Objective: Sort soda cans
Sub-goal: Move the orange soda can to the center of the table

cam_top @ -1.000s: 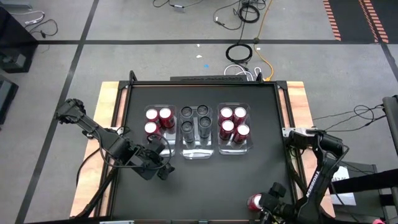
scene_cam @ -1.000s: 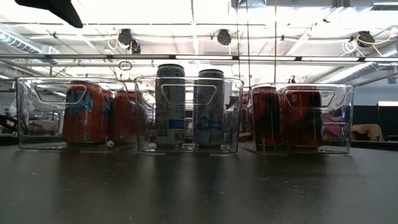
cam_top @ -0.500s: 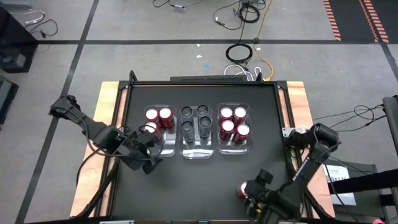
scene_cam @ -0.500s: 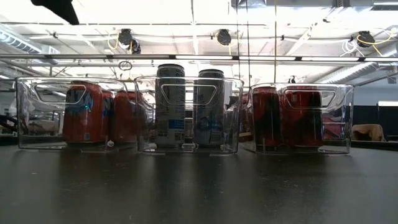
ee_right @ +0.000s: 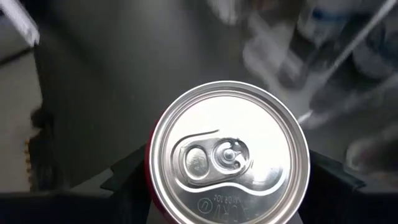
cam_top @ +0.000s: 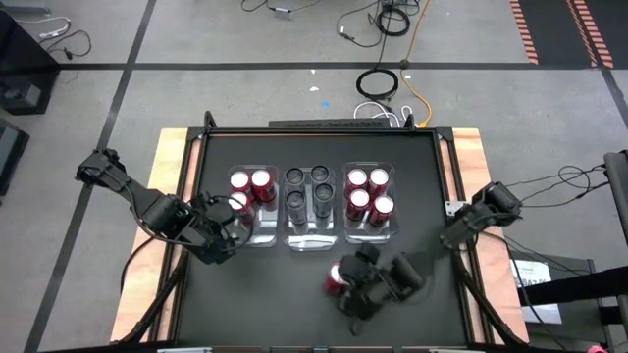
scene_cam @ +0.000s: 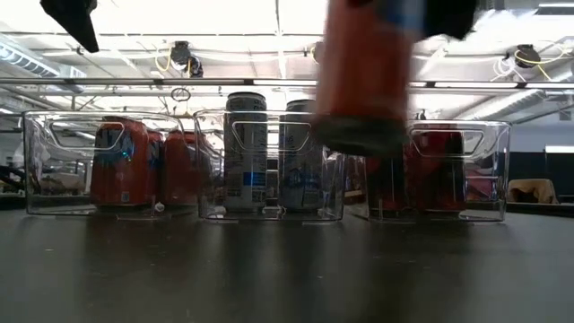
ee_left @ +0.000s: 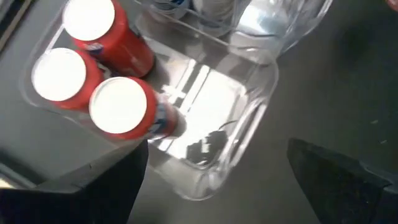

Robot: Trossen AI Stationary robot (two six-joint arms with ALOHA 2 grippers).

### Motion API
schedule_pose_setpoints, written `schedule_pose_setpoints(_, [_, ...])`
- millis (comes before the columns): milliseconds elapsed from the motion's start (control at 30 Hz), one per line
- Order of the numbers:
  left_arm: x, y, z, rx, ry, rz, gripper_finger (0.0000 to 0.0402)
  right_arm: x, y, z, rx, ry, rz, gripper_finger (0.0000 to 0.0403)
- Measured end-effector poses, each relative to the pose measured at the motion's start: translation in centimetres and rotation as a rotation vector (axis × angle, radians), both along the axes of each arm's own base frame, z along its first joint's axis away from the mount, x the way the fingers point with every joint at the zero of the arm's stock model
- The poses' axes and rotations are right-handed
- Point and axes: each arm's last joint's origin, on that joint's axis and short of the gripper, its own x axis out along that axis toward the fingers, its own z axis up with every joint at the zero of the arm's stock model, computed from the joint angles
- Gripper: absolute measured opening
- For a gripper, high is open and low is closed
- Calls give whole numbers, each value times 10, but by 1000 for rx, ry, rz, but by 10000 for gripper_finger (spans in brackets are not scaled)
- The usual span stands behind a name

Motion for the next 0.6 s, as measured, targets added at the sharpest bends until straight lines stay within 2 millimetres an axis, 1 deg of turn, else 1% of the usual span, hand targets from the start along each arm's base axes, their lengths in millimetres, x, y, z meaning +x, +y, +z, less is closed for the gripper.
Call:
schedule_pose_setpoints(133, [-4,3,-1,62,54,-54,393,26,-23,3,19,-57,1,288])
schedule_pose_setpoints(233, [-8,5,-1,96,97,-70,393,45,-33,2,15,-39,21,288])
schedule_pose_setpoints(433, [-15,11,-2,163,165,-69,393,90,-38,7,-53,3,104,288])
schedule_pose_setpoints(600, [-15,12,-2,194,168,-88,393,121,-38,-3,-74,118,159,290])
